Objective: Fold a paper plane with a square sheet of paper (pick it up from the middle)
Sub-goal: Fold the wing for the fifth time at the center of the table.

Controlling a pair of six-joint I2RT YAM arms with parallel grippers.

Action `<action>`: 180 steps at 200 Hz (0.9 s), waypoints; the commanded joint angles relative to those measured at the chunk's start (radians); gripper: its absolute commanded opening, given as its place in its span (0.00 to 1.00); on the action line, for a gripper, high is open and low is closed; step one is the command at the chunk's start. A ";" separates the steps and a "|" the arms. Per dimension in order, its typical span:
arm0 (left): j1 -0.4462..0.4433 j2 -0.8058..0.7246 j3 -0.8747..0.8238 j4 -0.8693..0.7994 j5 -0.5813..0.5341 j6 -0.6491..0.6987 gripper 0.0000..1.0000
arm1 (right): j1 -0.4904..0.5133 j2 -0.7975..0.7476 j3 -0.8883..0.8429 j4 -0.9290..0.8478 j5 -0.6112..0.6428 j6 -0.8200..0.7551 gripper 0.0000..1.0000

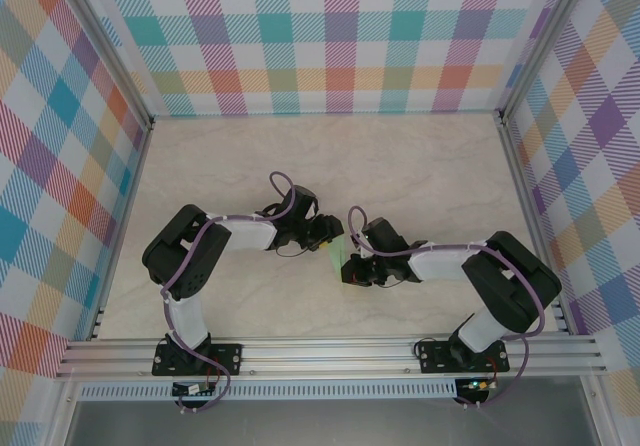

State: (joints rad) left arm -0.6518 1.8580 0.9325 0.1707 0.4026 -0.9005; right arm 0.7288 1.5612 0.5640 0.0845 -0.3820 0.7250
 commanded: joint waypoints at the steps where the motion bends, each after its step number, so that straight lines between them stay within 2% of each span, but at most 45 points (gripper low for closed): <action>1: -0.019 0.042 -0.006 -0.074 0.004 0.005 0.48 | 0.011 -0.002 -0.002 -0.103 0.004 -0.003 0.05; 32: -0.019 0.044 -0.004 -0.076 0.003 0.003 0.48 | 0.011 0.053 0.008 -0.161 0.030 -0.002 0.05; 45: -0.019 0.043 -0.005 -0.074 0.001 0.003 0.47 | 0.011 0.050 -0.005 -0.153 0.038 0.011 0.09; 115: -0.018 0.041 -0.005 -0.088 -0.004 0.009 0.47 | -0.014 -0.151 0.029 -0.143 0.055 0.041 0.27; 133: -0.019 0.041 -0.004 -0.090 -0.002 0.012 0.47 | -0.025 -0.146 0.026 -0.083 0.014 0.061 0.25; 145: -0.019 0.040 -0.004 -0.093 -0.002 0.015 0.47 | -0.028 -0.132 0.026 -0.023 -0.031 0.071 0.19; 180: -0.019 0.041 -0.003 -0.093 -0.002 0.015 0.47 | -0.036 -0.036 0.046 0.131 -0.116 0.132 0.11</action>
State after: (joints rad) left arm -0.6521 1.8580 0.9340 0.1654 0.4019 -0.8970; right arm 0.6994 1.4597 0.5808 0.0841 -0.4137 0.8047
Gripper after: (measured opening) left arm 0.472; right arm 0.123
